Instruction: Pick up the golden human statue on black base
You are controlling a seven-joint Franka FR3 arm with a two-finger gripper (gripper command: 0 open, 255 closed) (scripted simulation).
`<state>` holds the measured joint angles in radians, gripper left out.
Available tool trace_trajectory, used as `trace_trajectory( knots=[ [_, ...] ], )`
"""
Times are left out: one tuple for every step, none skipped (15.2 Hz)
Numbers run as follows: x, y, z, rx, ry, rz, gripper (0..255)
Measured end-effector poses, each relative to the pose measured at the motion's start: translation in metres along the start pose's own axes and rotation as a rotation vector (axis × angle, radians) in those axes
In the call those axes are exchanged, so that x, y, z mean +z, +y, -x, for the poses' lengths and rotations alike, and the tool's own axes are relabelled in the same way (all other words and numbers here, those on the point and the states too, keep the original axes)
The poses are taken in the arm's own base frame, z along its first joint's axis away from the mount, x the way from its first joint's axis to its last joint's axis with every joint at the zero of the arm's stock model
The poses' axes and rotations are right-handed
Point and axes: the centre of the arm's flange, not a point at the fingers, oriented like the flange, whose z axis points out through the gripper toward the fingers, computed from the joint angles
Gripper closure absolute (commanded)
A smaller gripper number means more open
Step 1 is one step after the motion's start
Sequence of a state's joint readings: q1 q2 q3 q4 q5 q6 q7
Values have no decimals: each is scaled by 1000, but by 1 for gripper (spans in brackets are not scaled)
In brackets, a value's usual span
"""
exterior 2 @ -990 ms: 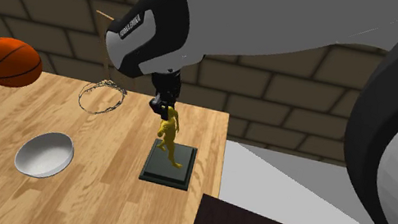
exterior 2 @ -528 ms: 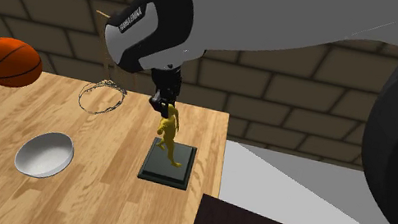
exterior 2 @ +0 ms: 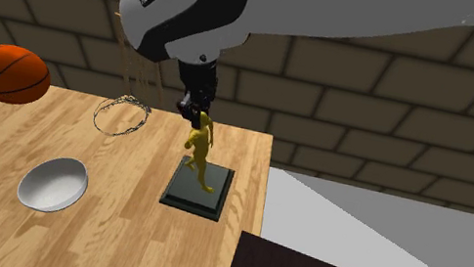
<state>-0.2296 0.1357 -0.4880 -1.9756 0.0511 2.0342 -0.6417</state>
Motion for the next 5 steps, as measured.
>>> trace_trajectory(
  knots=[
    [-5, -1, 1, 0, 0, 0, 255],
    [-10, 0, 1, 0, 0, 0, 255],
    [-15, -1, 2, 0, 0, 0, 255],
    [-20, -1, 2, 0, 0, 0, 255],
    [-24, -1, 2, 0, 0, 0, 255]
  ],
)
